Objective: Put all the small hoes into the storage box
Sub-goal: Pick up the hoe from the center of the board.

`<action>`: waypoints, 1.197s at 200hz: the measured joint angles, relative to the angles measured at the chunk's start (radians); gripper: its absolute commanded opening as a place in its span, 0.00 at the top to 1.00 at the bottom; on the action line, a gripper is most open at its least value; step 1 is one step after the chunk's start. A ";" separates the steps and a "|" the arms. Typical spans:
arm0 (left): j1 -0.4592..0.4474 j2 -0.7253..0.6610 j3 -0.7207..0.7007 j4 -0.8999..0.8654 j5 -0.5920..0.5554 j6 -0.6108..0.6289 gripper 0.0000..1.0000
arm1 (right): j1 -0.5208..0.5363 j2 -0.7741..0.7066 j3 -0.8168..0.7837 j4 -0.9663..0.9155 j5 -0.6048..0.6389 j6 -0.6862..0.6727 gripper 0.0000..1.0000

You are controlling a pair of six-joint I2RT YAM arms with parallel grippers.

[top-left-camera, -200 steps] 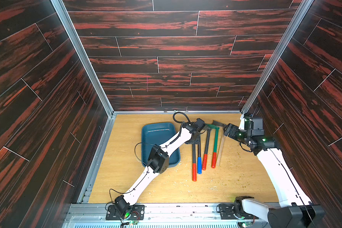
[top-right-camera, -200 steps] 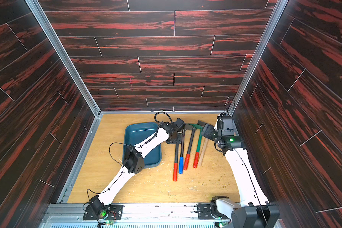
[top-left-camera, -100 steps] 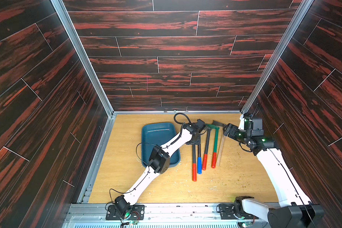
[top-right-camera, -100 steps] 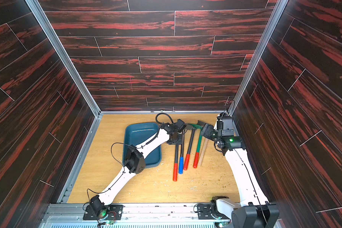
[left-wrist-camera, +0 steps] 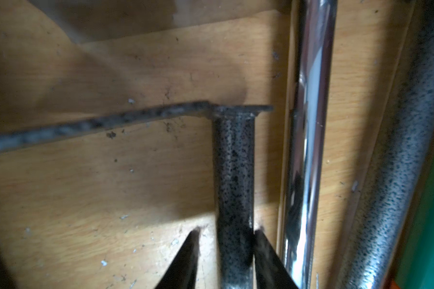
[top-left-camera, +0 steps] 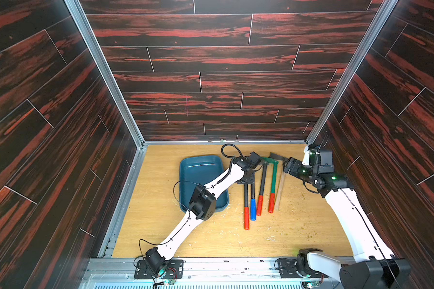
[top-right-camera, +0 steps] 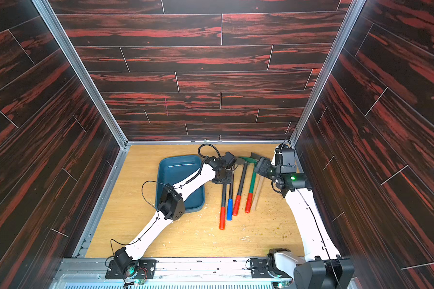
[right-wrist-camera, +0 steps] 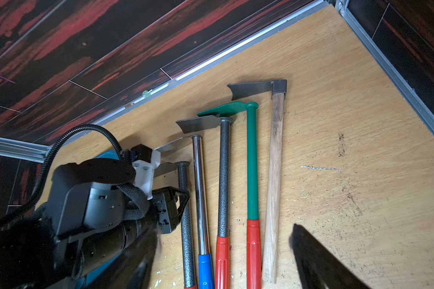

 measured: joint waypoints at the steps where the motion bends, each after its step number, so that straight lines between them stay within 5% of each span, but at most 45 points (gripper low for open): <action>1: 0.000 0.000 0.000 0.000 0.000 0.000 0.66 | 0.000 0.000 0.000 0.000 0.000 0.000 0.13; 170: 0.017 0.026 -0.004 0.005 -0.018 0.007 0.69 | -0.006 -0.009 -0.010 0.001 -0.011 0.000 0.13; 239: 0.019 0.030 -0.003 0.013 -0.016 0.018 0.85 | -0.010 -0.009 -0.010 0.002 -0.014 0.000 0.13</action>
